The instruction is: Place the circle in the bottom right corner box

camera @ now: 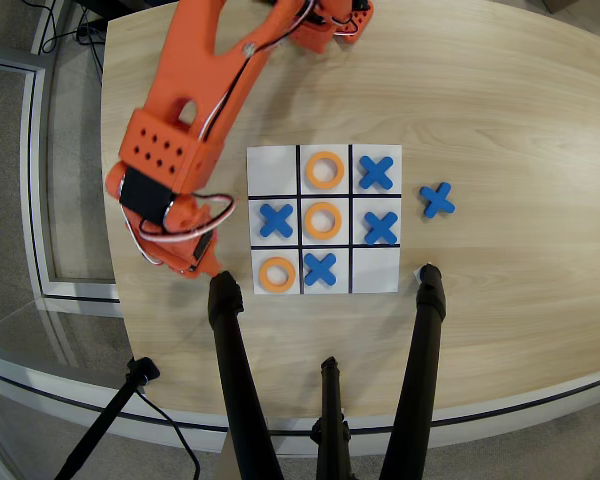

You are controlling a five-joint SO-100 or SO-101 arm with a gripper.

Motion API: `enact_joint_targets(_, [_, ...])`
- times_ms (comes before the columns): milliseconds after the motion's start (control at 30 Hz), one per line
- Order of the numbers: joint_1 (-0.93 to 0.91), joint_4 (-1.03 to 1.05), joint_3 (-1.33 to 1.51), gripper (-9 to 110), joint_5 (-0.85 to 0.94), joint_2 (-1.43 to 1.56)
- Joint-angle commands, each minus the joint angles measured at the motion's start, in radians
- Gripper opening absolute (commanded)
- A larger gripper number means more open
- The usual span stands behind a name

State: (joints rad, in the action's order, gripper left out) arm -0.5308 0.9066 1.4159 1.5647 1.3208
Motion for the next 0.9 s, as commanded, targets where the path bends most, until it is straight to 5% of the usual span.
enact_joint_targets(0, [-0.008, -0.017, -0.107, 23, 0.006, -0.081])
enact_joint_targets(867, [0.005, -0.008, -0.331, 23, 0.153, -0.417])
